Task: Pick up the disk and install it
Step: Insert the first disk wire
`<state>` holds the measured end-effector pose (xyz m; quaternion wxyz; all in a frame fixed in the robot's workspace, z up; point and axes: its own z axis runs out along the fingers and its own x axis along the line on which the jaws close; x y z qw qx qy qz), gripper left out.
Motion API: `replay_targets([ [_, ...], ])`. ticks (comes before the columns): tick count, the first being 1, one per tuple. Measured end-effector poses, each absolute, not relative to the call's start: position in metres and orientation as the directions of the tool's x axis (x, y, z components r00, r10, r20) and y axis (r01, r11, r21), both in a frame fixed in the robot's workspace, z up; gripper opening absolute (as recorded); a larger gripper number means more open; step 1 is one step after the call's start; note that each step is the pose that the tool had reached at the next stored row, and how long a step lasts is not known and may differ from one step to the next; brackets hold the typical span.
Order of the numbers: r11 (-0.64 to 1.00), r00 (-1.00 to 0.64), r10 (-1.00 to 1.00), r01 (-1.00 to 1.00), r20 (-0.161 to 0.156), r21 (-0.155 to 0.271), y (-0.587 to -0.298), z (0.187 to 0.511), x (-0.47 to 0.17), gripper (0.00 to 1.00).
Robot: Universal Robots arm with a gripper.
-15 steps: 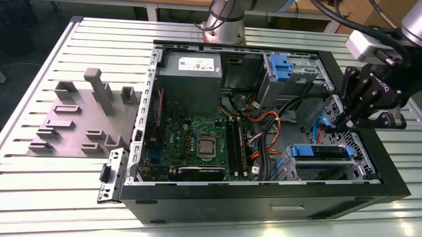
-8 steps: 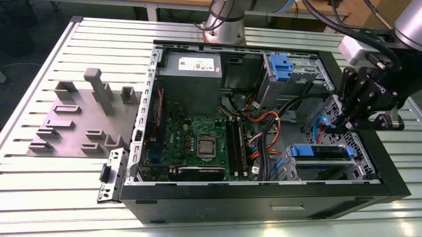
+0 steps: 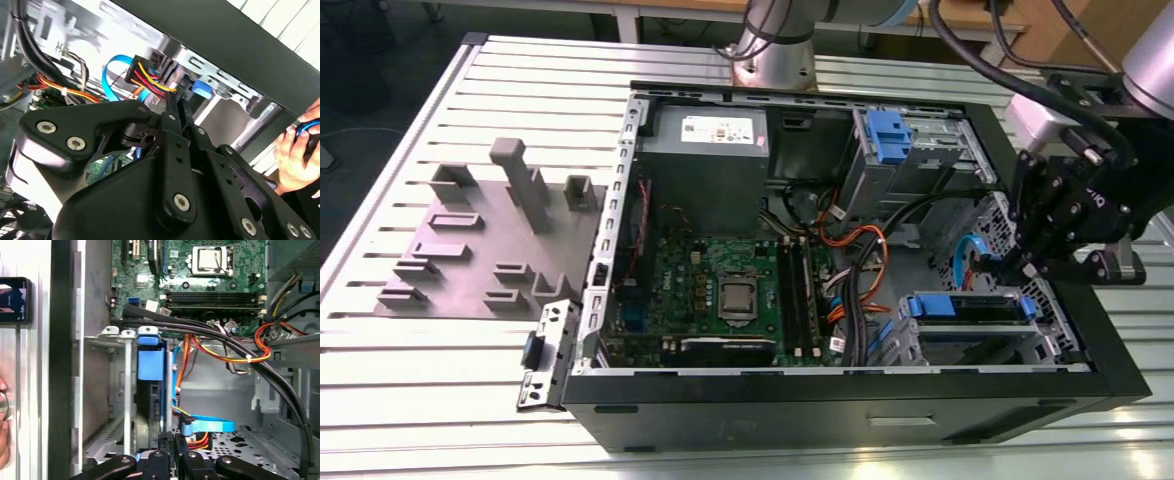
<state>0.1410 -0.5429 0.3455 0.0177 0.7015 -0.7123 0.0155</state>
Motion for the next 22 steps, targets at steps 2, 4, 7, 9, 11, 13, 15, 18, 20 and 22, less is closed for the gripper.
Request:
replay_targets([
  [2, 0.014, -0.014, -0.999, -1.000, 0.047, -0.003, -0.544, 0.345, 0.138, 0.16],
  [4, 0.013, -0.013, -0.999, -1.000, 0.047, -0.011, -0.546, 0.345, 0.136, 0.16],
  [7, 0.012, -0.013, -0.999, -1.000, 0.046, -0.026, -0.547, 0.345, 0.132, 0.16],
  [9, 0.012, -0.013, -0.999, -0.999, 0.046, -0.035, -0.549, 0.345, 0.130, 0.16],
  [11, 0.011, -0.013, -0.999, -0.999, 0.046, -0.044, -0.550, 0.345, 0.127, 0.16],
  [13, 0.011, -0.014, -0.999, -0.998, 0.046, -0.055, -0.550, 0.345, 0.124, 0.16],
  [15, 0.011, -0.014, -0.999, -0.998, 0.046, -0.066, -0.550, 0.345, 0.121, 0.16],
  [18, 0.011, -0.014, -0.999, -0.998, 0.046, -0.067, -0.550, 0.343, 0.120, 0.16],
  [20, 0.011, -0.014, -0.999, -0.998, 0.047, -0.068, -0.550, 0.342, 0.120, 0.16],
  [22, 0.011, -0.014, -0.999, -0.998, 0.047, -0.068, -0.551, 0.342, 0.119, 0.16],
])
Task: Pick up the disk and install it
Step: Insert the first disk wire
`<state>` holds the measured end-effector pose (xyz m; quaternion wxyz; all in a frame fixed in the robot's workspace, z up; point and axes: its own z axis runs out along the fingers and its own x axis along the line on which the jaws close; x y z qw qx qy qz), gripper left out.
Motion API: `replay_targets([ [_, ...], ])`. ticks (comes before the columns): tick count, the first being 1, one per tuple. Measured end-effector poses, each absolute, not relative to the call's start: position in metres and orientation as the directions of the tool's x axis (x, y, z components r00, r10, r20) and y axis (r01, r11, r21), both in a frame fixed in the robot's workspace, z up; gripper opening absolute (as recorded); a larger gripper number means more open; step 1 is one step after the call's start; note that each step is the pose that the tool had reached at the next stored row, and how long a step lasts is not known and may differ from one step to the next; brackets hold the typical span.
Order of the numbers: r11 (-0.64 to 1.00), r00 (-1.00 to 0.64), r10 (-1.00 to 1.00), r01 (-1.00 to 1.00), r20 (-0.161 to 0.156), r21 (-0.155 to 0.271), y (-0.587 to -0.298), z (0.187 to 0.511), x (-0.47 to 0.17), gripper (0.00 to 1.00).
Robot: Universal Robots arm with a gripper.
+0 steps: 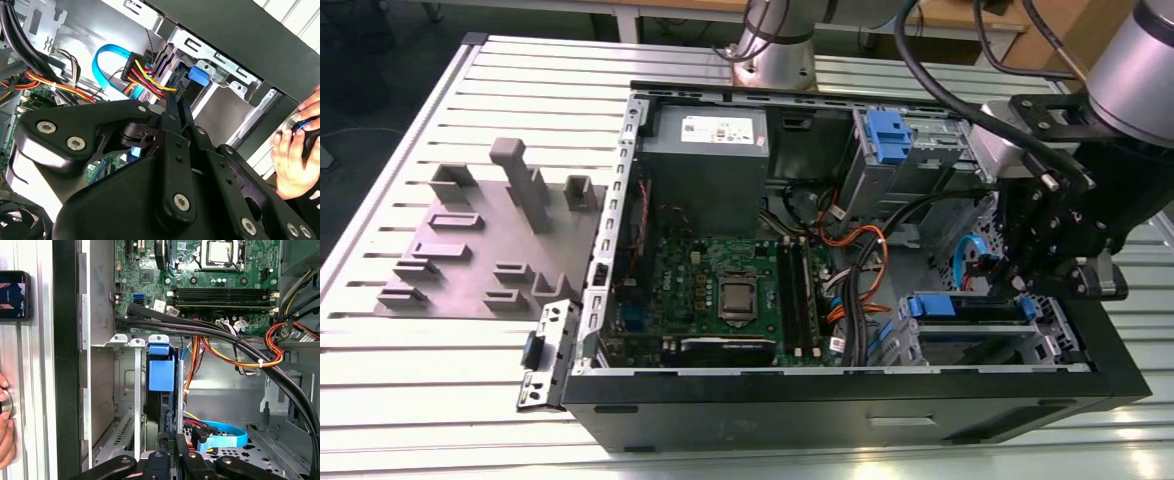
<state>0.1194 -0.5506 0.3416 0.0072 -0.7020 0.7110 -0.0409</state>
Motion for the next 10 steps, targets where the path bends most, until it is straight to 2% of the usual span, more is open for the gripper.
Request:
replay_targets([
  [10, 0.022, -0.027, -0.998, -0.996, 0.049, -0.091, -0.5509, 0.3377, 0.1154, 0.16],
])
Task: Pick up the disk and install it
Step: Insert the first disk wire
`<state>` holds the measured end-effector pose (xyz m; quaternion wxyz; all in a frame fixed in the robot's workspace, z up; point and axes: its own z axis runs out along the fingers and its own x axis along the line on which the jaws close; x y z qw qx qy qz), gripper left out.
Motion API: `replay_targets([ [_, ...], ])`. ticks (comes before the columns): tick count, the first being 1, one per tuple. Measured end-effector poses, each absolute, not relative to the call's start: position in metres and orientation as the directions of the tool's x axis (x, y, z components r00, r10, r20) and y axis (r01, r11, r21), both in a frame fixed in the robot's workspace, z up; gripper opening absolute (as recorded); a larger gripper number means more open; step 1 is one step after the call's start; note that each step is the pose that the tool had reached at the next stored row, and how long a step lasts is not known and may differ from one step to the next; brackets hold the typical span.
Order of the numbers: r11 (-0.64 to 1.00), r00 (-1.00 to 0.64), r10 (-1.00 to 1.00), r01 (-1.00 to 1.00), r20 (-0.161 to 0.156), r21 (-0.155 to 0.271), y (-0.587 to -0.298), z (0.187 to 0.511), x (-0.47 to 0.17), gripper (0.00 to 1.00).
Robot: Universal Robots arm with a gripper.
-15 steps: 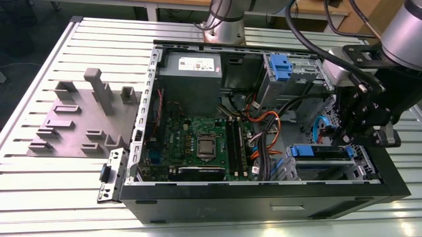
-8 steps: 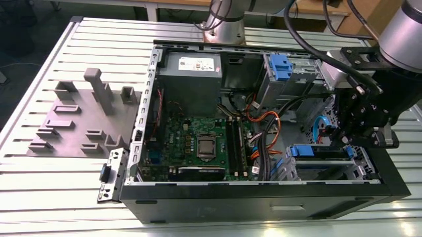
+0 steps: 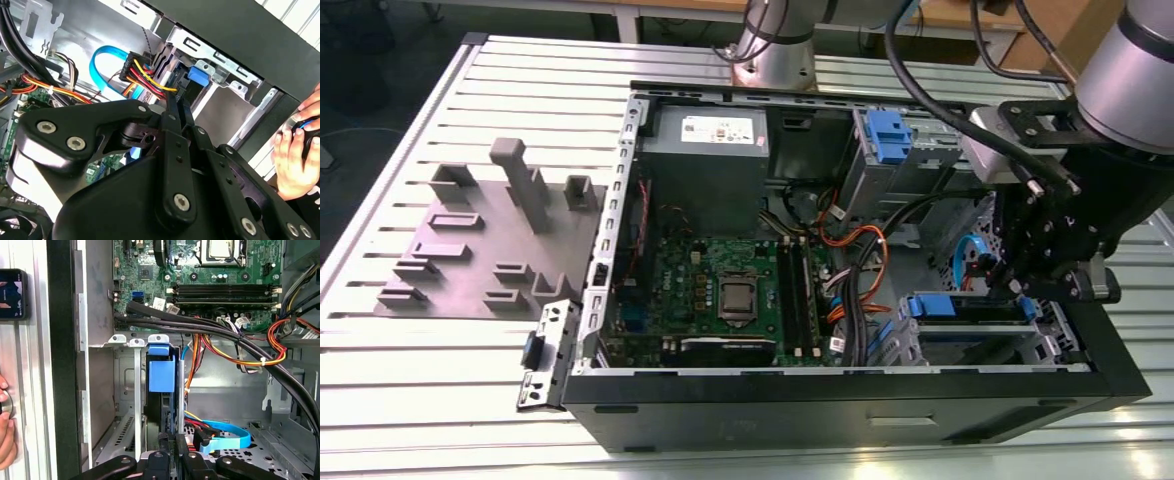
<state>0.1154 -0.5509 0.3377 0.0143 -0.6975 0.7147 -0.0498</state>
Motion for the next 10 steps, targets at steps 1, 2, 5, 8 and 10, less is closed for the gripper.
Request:
replay_targets([
  [1, 0.025, -0.030, -0.998, -0.995, 0.049, -0.092, -0.5509, 0.3374, 0.1151, 0.16],
  [2, 0.031, -0.035, -0.998, -0.995, 0.049, -0.093, -0.5509, 0.3370, 0.1147, 0.16],
  [5, 0.036, -0.041, -0.998, -0.995, 0.049, -0.094, -0.5509, 0.3362, 0.1148, 0.16],
  [8, 0.041, -0.046, -0.998, -0.994, 0.049, -0.096, -0.5509, 0.3358, 0.1146, 0.16],
  [10, 0.045, -0.050, -0.998, -0.994, 0.049, -0.098, -0.5509, 0.3354, 0.1144, 0.16],
])
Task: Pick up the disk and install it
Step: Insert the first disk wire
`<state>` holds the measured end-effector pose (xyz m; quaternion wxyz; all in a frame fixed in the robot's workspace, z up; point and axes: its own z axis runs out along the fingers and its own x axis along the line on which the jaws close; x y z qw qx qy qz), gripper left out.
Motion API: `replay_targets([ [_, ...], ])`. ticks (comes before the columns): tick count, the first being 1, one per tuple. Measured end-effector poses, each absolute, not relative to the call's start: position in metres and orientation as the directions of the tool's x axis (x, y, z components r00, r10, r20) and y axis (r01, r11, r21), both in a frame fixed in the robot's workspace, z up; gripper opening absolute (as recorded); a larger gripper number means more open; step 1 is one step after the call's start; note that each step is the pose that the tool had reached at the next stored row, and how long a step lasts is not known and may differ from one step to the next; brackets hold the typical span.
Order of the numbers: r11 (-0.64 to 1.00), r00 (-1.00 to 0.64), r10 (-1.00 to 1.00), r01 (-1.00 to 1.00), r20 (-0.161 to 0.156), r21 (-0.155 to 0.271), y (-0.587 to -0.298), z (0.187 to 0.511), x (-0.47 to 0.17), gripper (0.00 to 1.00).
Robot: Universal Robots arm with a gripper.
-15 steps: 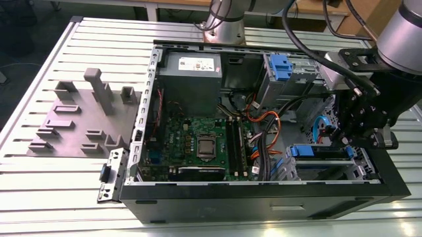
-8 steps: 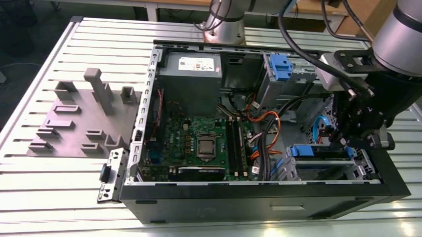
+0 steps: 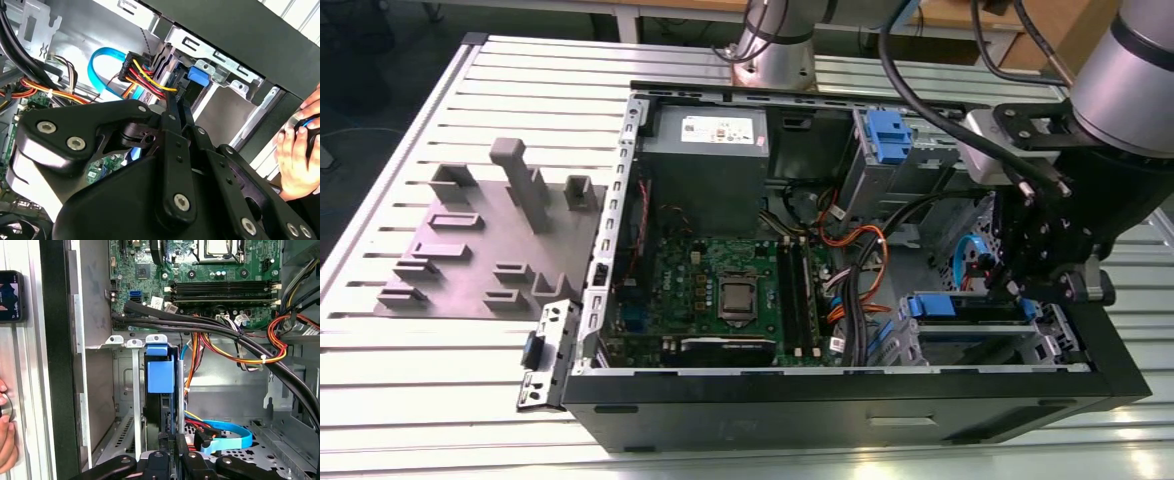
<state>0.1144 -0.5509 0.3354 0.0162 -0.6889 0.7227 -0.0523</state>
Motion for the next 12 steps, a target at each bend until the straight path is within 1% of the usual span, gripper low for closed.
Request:
replay_targets([
  [12, 0.049, -0.054, -0.997, -0.994, 0.049, -0.099, -0.5509, 0.3325, 0.1134, 0.16],
])
